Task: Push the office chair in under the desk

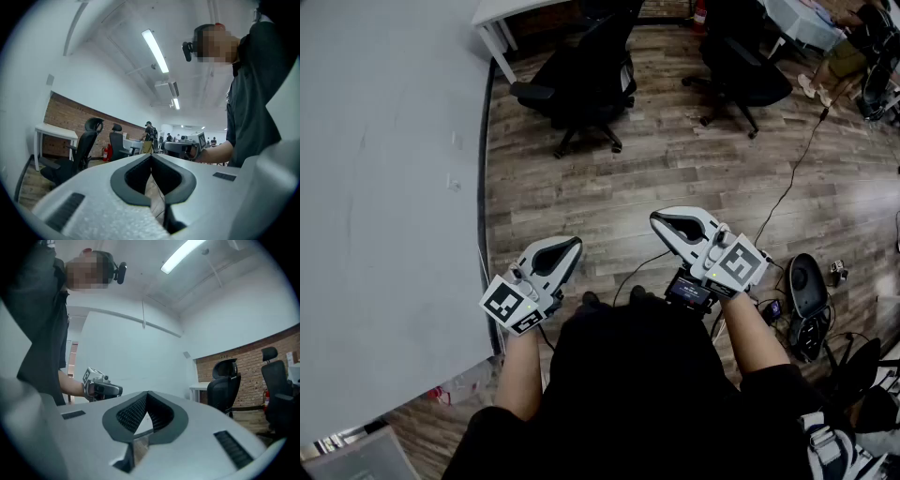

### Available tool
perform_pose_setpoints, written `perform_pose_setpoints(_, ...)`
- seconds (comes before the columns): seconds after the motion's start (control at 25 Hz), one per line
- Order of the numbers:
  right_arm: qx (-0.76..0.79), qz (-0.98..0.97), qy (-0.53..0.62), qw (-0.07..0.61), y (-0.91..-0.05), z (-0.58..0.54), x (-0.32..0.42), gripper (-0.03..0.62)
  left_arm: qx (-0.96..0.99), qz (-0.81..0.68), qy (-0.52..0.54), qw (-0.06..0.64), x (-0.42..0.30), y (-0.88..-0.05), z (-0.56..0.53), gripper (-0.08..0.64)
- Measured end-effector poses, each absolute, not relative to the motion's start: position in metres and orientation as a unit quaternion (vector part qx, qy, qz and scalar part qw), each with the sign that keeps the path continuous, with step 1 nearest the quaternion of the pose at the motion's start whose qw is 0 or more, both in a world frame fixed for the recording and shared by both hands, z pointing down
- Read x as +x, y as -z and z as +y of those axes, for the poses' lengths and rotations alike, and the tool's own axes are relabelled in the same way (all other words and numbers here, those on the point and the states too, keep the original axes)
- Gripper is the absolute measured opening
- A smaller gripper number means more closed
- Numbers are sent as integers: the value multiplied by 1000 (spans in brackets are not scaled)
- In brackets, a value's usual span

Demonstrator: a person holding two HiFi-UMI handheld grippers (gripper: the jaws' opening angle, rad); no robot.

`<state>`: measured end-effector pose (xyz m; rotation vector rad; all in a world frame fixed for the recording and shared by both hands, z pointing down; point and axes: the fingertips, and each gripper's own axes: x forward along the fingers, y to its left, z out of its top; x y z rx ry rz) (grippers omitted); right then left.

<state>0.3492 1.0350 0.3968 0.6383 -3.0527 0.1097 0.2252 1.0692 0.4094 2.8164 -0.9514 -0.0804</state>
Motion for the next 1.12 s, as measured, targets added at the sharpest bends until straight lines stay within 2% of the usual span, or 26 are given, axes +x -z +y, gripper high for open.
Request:
perform_pose_setpoints(0.16,213,-976,-43,-4,-391,1035,351,5,943,-322,52,64,231,-397,1070,15)
perform_pose_setpoints(0.48,194,-980,-32,-7,-400,1045,360,5,935,-352,16,40,240,-402,1064,15)
perform_pose_setpoints(0.84,192,-981,-38,8,-411,1040,357,5,931,-361,7,46,241,-409,1065,15)
perform_pose_setpoints(1.12,197,-980,-34,-9,-395,1026,362,5,931,-362,0,42,245,-403,1058,15)
